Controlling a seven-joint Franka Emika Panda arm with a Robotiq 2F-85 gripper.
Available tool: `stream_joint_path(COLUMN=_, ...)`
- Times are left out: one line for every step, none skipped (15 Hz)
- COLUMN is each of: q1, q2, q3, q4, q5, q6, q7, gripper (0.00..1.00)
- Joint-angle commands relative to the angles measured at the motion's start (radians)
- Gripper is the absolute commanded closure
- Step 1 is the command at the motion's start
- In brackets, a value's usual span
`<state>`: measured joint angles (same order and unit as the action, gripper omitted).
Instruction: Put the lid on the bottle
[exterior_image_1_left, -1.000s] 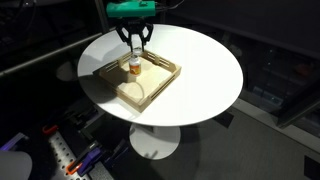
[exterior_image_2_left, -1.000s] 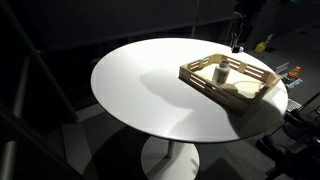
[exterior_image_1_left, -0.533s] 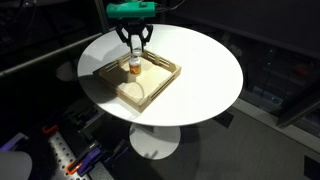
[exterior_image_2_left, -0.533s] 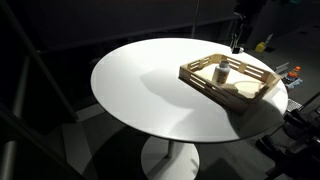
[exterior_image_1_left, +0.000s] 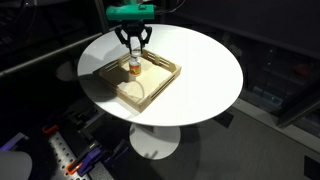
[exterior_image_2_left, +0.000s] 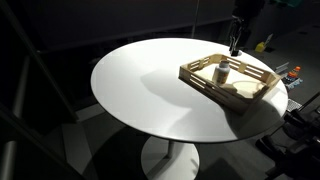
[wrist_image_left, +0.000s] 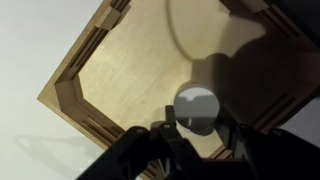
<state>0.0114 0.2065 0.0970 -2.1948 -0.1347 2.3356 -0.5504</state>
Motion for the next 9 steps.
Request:
stream_joint_path(q1=0.002, q2=0.024, q3=0.006, q4=0.021, q5=0.011, q6=0.019, q7=-0.011, gripper=0.81)
stream_joint_path(q1=0.003, q2=0.028, q3=0.007, q4=0.022, q5=0.006, q6=0.029, q7=-0.011, gripper=0.81)
stream_joint_path(q1=0.002, q2=0.032, q3=0.009, q4=0.022, q5=0.009, q6=0.039, q7=-0.016, gripper=0.81)
stream_joint_path(q1=0.002, q2=0.035, q3=0.011, q4=0.022, q5=0.010, q6=0.050, q7=-0.018, gripper=0.81)
stream_joint_path(q1=0.002, q2=0.039, q3=0.014, q4=0.023, q5=0.010, q6=0.057, q7=-0.018, gripper=0.81)
stream_joint_path(q1=0.002, q2=0.043, q3=0.016, q4=0.024, q5=0.012, q6=0.062, q7=-0.020, gripper=0.81)
stream_joint_path(q1=0.002, q2=0.047, q3=0.019, q4=0.023, q5=0.013, q6=0.069, q7=-0.023, gripper=0.81)
stream_joint_path(q1=0.001, q2=0.051, q3=0.022, q4=0.023, q5=0.014, q6=0.074, q7=-0.024, gripper=0.81)
stream_joint_path(q1=0.001, q2=0.054, q3=0.024, q4=0.024, q5=0.014, q6=0.080, q7=-0.025, gripper=0.81)
